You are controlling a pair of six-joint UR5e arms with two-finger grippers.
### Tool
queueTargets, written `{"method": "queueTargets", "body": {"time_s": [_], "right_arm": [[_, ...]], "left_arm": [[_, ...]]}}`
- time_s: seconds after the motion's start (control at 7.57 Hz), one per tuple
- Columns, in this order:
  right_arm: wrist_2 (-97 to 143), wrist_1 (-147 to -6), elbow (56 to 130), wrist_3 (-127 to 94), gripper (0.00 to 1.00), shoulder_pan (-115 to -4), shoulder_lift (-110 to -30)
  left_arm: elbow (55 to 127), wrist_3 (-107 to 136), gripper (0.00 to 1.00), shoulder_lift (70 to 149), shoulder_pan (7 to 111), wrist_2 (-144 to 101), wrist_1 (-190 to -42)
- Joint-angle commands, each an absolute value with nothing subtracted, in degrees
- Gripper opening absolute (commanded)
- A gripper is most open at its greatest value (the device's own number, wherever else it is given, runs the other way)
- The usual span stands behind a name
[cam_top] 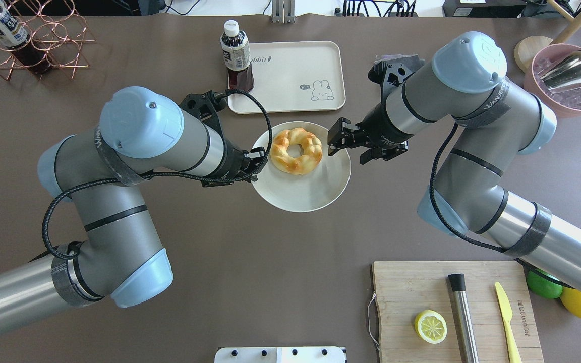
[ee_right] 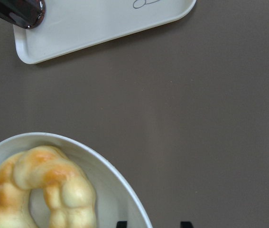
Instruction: Place donut on tray
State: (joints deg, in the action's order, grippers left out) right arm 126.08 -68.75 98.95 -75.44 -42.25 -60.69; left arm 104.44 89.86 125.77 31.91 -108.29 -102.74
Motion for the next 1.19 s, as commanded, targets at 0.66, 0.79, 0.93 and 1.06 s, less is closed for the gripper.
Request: {"method": "queueTargets", "body": {"time_s": [0.66,0.79,0.93,1.06], "right_arm": [[126.65,-68.64,99.23,-79.63,0.00,-42.10,-59.94],[126.65,-68.64,99.23,-79.63,0.00,-42.10,-60.03],[126.56,-68.64,99.23,-79.63,0.00,-42.10,-60.12],[126.13,-68.64,99.05,-79.72,0.00,-42.10,-60.29]], "left_arm": [[104.68,89.82,0.98,125.25,32.08,-108.11,-102.83],[104.68,89.82,0.98,125.42,32.08,-108.28,-102.83],[104.68,89.82,0.98,125.42,32.08,-108.28,-102.92],[104.76,89.82,0.98,125.42,32.43,-108.37,-103.01]]}}
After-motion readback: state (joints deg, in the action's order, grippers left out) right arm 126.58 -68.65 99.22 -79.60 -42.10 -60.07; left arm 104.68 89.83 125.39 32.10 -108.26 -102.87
